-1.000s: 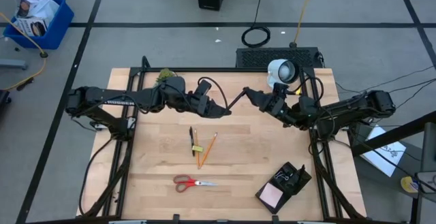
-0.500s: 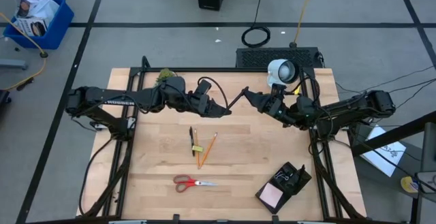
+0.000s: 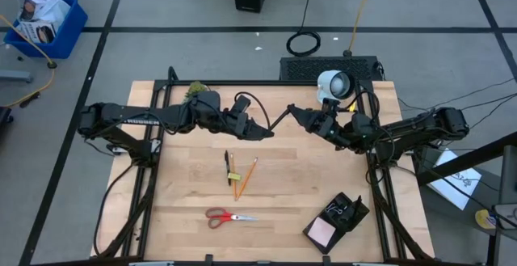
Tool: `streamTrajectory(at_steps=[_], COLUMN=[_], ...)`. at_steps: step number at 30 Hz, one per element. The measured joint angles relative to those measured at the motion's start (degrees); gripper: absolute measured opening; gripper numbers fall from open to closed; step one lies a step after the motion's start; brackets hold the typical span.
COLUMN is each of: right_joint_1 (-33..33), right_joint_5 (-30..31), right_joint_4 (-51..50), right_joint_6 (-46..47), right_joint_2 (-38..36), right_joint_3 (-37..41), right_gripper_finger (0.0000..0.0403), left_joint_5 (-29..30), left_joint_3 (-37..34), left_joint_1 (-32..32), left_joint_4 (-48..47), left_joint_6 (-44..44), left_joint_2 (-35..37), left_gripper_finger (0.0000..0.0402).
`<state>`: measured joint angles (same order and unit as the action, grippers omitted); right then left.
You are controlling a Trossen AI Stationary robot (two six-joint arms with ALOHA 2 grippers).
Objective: Pick and place office supplies into organizer
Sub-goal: Put the black pen into the desk organizer
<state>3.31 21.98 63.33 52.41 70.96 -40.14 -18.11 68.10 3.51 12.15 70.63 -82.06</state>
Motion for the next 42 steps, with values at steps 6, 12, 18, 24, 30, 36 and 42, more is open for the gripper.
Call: streamTrajectory(at_steps=[6, 12, 18, 24, 30, 36, 42], right_joint_1=[0.0, 0.0, 0.0, 1.5, 7.2, 15.0, 24.2], right_joint_5=[-0.4, -1.3, -3.1, -4.2, -2.4, -2.3, -2.4], right_joint_4=[0.6, 1.2, -1.6, -14.6, -23.8, -33.4, -43.6], right_joint_6=[-3.2, -11.6, -18.5, -25.3, -33.8, -37.8, -38.8], right_joint_2=[0.0, -2.5, -6.9, -15.9, -25.1, -32.0, -37.5], right_joint_3=[0.0, 0.0, 0.0, 0.0, 0.0, 0.0, 0.0], right_gripper_finger=[0.0035, 0.0024, 0.0032, 0.0025, 0.0029, 0.0026, 0.0028], left_joint_5=[-1.4, -6.2, -10.2, -13.1, -13.5, -9.4, -4.1], left_joint_3=[0.0, 0.0, 0.0, 0.0, 0.0, 0.0, 0.0], left_joint_1=[0.2, 1.9, 2.6, 2.6, 3.3, 4.7, 5.2], left_joint_4=[0.0, -0.1, -0.1, -0.5, -1.5, -5.8, -9.7], left_joint_6=[-0.4, 0.0, -0.2, -2.6, -4.3, -4.8, -4.5], left_joint_2=[0.0, 0.0, 0.0, 0.0, 0.0, 0.0, 0.0], left_gripper_finger=[0.0040, 0.0077, 0.0109, 0.0119, 0.0120, 0.0120, 0.0120])
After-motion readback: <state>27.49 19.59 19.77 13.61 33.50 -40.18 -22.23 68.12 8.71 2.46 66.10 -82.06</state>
